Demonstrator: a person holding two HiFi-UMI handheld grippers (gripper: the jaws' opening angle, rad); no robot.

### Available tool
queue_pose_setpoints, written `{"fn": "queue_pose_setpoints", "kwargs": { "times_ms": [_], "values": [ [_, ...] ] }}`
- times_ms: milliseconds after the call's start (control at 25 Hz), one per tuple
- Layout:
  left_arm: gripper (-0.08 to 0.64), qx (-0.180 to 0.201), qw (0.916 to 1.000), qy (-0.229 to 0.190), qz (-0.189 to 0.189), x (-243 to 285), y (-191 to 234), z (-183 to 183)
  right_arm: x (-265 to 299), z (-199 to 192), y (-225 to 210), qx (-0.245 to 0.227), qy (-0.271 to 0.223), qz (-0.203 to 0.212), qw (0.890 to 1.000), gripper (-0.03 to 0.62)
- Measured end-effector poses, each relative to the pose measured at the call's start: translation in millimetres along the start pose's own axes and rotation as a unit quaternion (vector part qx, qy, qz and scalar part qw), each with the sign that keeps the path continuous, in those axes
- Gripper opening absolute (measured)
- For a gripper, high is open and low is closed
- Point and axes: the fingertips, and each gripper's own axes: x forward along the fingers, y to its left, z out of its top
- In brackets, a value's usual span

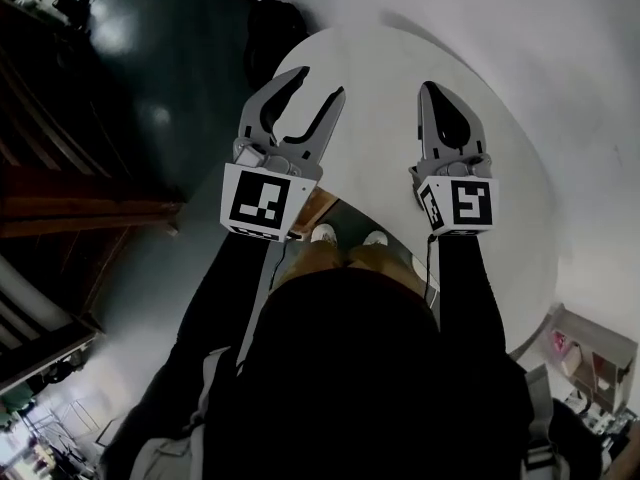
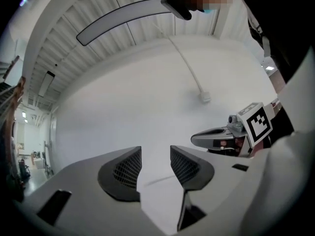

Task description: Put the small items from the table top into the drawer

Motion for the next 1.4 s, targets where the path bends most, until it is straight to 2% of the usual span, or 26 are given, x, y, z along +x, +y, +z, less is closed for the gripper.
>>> {"fn": "queue_pose_setpoints", "kwargs": {
  "times_ms": [200, 520, 640, 840, 1000, 1120, 1200, 1400],
  "values": [
    [0.196, -0.012, 0.9972, -0.009, -0.073, 36.6, -61.2, 5.1, -56.5, 0.4, -57.4, -0.012, 0.023, -0.076, 0.997, 0.026],
    [0.196, -0.015, 0.9878, -0.017, -0.154, 81.6, -167.3, 14.8, -136.6, -7.3, -133.7, -0.022, 0.031, -0.145, 0.989, 0.026],
    [0.196, -0.017, 0.9857, -0.016, -0.167, 92.5, -194.7, 14.5, -159.1, -10.3, -156.0, -0.02, 0.033, -0.166, 0.985, 0.026],
    [0.196, -0.016, 0.984, -0.008, -0.177, 103.7, -219.9, 12.3, -177.4, -19.9, -176.3, -0.014, 0.035, -0.172, 0.984, 0.026],
    [0.2, -0.014, 0.9812, 0.024, -0.191, 106.8, -234.0, -10.2, -180.8, -31.6, -180.6, 0.0, 0.039, -0.174, 0.984, 0.026],
    [0.229, -0.009, 0.9723, 0.078, -0.22, 103.8, -254.2, -50.0, -180.6, -39.4, -179.1, 0.008, 0.043, -0.168, 0.985, 0.026],
    [0.244, -0.012, 0.9633, 0.12, -0.24, 99.8, -267.8, -83.9, -180.3, -42.8, -178.5, 0.013, 0.042, -0.166, 0.985, 0.026],
    [0.296, -0.023, 0.929, 0.24, -0.281, 75.9, -296.5, -171.2, -181.2, -47.8, -176.8, 0.016, 0.049, -0.161, 0.986, 0.026]
  ]
}}
